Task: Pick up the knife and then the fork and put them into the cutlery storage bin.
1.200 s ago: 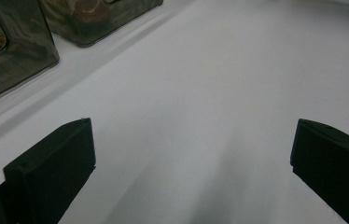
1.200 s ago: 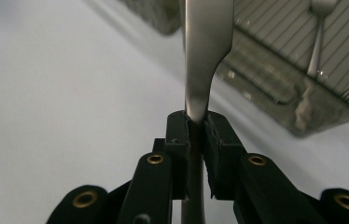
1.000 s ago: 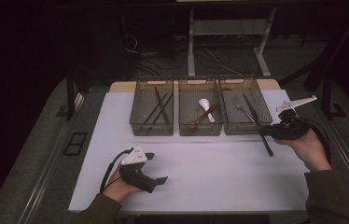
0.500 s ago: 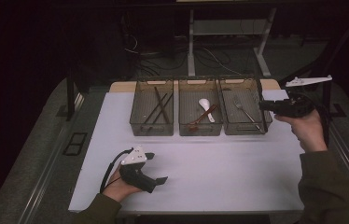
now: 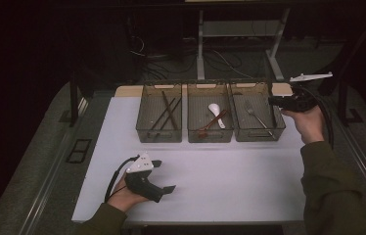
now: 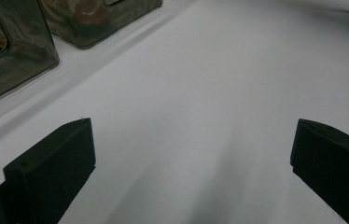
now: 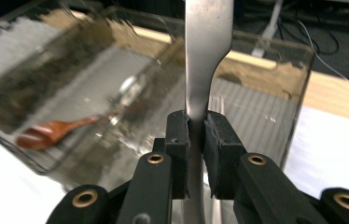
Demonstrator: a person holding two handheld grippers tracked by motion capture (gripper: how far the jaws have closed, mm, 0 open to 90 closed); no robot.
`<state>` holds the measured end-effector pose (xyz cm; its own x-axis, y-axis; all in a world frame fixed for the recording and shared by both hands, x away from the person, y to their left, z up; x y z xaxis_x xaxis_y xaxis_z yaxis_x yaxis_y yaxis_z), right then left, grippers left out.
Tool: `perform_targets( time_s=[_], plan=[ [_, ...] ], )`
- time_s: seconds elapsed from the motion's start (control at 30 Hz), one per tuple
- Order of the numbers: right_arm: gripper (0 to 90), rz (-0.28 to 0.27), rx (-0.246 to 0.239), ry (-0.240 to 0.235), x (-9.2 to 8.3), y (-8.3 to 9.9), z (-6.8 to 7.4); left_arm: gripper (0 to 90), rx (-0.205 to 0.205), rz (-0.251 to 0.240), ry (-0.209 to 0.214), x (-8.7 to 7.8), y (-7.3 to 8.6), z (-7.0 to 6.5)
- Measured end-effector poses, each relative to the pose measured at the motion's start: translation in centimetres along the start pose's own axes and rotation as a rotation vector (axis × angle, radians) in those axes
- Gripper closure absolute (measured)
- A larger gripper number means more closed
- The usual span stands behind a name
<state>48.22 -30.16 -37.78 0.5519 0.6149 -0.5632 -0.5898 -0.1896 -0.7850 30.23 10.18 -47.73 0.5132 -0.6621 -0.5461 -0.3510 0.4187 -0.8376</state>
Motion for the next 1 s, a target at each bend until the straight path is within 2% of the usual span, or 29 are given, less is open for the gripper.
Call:
perform_targets(
  time_s=[0.17,0.47,0.77,1.0],
  plan=[
    [79.7,0.039,0.025,0.019,0.9,1.0,-1.2,0.0,0.002,0.000,0.002,0.0,0.0,0.0],
    [79.7,0.136,0.056,0.023,2.5,2.7,-2.1,0.0,0.000,0.000,0.001,0.0,0.0,0.0],
    [79.6,0.221,0.048,0.038,3.8,3.9,-2.7,0.0,0.001,0.002,0.005,0.1,0.0,0.0],
    [79.2,0.275,0.010,0.046,4.9,4.0,-2.4,0.0,0.000,0.001,0.005,0.0,0.0,0.0]
  ],
)
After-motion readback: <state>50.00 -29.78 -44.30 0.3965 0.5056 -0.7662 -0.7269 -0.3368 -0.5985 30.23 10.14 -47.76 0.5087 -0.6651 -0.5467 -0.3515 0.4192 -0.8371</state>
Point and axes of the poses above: each handheld gripper's, and its own axes: x roughly forward along the jaws, y roughly out of its underside, z roughly to its left, the point moved 7 cm from there along x, roughly forward along the jaws, and after that the axes turned 11 degrees about -y, right-handed, at the moved point
